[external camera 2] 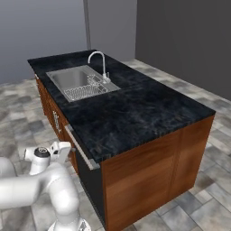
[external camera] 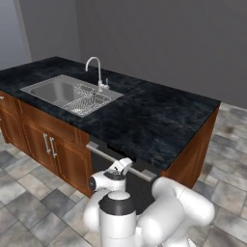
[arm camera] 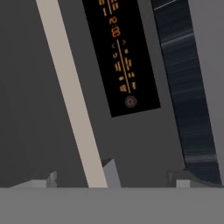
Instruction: Open the dishwasher door and pull out the top rack.
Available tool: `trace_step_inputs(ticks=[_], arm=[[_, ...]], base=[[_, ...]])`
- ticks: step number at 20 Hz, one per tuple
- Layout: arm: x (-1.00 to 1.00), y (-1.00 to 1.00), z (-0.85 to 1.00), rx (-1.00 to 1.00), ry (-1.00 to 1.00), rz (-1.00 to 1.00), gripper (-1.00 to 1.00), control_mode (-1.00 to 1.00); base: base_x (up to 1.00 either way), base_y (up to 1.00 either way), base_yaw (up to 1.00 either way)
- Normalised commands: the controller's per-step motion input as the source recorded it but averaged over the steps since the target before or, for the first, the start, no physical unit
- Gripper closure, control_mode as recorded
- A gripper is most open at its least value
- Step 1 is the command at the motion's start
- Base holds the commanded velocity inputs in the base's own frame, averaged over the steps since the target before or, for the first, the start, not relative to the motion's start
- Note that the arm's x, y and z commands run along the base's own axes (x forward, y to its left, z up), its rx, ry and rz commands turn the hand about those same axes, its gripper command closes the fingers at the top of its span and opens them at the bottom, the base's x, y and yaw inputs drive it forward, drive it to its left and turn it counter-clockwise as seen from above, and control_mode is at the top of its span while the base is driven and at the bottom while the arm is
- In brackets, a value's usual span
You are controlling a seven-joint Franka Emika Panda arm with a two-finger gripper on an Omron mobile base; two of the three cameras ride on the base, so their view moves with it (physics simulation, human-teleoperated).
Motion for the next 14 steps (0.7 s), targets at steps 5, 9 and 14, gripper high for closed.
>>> trace_step_inputs(ticks=[5,9,14], arm=[[0.12,-0.01,-0.15,-0.04,-0.04,0.00,-1.00,-1.00],[0.12,-0.02,-0.13,-0.04,-0.05,0.00,-1.00,-1.00],[0.12,-0.03,-0.12,-0.04,-0.06,0.00,-1.00,-1.00]], base=[[0.00,0.00,0.00],[0.00,0.00,0.00],[0.00,0.00,0.00]])
